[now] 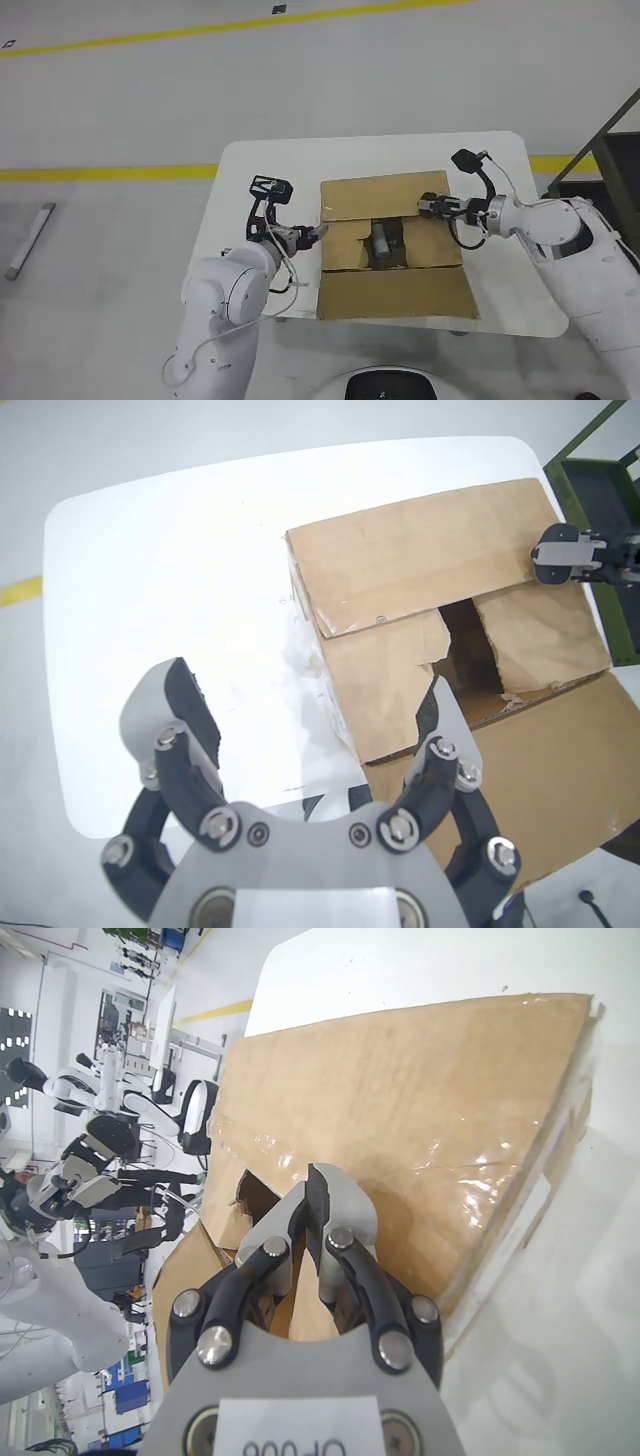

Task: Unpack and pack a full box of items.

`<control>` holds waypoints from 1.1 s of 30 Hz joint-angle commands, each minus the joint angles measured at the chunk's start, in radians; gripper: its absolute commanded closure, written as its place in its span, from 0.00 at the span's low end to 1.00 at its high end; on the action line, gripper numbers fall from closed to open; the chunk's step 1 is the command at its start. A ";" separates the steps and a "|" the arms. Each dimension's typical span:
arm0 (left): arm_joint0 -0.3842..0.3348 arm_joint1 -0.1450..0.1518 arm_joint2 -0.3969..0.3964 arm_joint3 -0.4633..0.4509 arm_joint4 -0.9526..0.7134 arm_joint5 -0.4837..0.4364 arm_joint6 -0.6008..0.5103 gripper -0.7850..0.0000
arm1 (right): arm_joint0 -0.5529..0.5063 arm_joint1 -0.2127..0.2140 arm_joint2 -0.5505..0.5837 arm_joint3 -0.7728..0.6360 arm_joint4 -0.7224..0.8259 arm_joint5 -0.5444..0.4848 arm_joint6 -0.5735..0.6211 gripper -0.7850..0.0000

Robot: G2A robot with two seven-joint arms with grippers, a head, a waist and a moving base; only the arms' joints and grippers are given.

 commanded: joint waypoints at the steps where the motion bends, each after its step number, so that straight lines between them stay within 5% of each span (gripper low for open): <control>1: 0.018 0.009 -0.026 -0.032 0.040 -0.049 -0.007 0.00 | -0.003 0.001 0.000 -0.004 0.000 0.003 -0.001 1.00; 14: 0.296 0.054 -0.095 -0.187 0.159 -0.334 -0.049 0.00 | -0.017 0.003 -0.015 -0.027 0.017 0.009 -0.049 1.00; 20: 0.367 0.059 -0.061 -0.160 0.205 -0.289 -0.030 0.00 | -0.015 0.003 -0.028 -0.021 0.018 0.019 -0.060 1.00; 33: 0.306 0.073 0.029 -0.133 0.212 -0.422 0.004 0.00 | -0.018 0.004 -0.051 -0.034 0.012 0.038 -0.075 1.00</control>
